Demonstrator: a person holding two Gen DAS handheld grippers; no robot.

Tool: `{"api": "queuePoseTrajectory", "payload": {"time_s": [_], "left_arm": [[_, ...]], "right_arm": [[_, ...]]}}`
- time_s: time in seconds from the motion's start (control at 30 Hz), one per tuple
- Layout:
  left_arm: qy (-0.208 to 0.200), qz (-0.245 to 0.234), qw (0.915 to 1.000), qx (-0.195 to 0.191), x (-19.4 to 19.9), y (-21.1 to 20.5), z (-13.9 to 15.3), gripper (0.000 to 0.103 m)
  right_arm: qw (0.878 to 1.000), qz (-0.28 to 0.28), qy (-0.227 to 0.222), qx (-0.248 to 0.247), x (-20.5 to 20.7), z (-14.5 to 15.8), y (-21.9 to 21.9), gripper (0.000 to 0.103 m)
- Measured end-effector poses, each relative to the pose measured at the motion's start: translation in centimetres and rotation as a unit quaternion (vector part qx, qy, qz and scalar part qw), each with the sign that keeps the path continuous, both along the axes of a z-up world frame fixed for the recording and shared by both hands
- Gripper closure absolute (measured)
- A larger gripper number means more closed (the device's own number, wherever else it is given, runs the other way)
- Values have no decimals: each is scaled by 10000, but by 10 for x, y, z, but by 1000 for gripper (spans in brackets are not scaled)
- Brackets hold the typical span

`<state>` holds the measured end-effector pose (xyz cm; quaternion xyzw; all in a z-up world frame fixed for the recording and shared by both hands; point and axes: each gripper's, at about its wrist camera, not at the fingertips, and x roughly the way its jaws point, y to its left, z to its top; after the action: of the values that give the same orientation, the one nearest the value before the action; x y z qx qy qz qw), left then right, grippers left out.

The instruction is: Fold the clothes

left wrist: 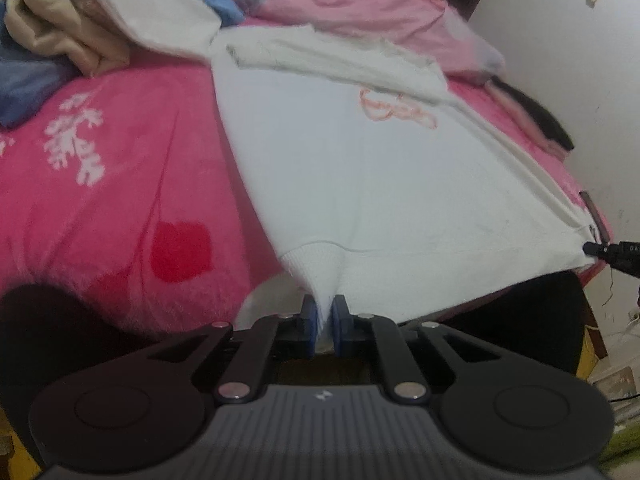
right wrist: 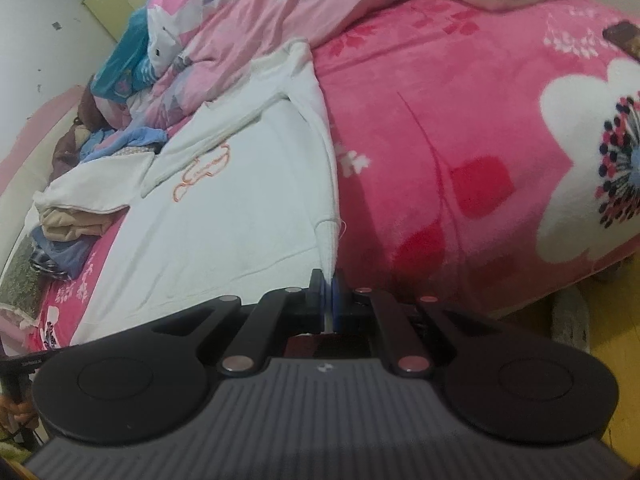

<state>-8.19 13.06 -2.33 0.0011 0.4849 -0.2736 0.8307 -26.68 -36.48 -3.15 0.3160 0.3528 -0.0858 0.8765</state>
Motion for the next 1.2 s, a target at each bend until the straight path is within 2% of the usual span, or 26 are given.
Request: {"api": "queuePoseTrajectory", "payload": {"time_s": [0.2,0.27,0.33,0.37,0.43,0.53,0.6,0.73,0.8,0.87,0.93,1.0,1.07,1.13,1.2], "left_arm": [[18,-295,9984,473,6,-12,-27,93],[26,-392,9965,743,9,-16,-37,92],[55,-495,9933,1044,11,-20,-47,90],[113,-545,9920,1130,11,-21,-50,85],[220,-642,9896,1268,10,-21,-56,85],[159,-735,9925,962,6,-16,-43,84],[54,-790,9947,660,4,-12,-31,81],[-170,-957,9952,101,12,-16,-17,77],[-135,-1011,9947,105,18,-22,-24,76],[-53,-1044,9943,189,25,-27,-37,77],[30,-1076,9938,273,32,-32,-49,81],[132,-1073,9938,244,37,-31,-56,83],[260,-1032,9942,167,41,-26,-59,84],[369,-1010,9941,165,42,-21,-61,84],[437,-1048,9933,236,39,-18,-61,81]], "right_arm": [[9986,-78,473,202,16,-27,-19,100],[9973,-90,690,221,20,-36,-23,99],[9951,-249,958,67,21,-43,-27,98],[9931,-378,1106,-73,20,-44,-29,96],[9904,-642,1183,-301,13,-39,-33,95],[9936,-573,798,-554,-2,-14,-25,95],[9958,-231,494,-741,-3,4,-9,95],[9948,575,201,-820,20,15,14,95],[9927,911,348,-704,40,4,17,95],[9903,1070,717,-525,58,-16,13,95],[9869,1100,1110,-393,69,-36,3,100],[9863,1097,1225,-101,71,-46,-9,102],[9854,1100,1296,-24,66,-46,-16,102],[9845,1009,1429,-134,61,-45,-21,101],[9828,871,1591,-334,54,-43,-25,93]]}}
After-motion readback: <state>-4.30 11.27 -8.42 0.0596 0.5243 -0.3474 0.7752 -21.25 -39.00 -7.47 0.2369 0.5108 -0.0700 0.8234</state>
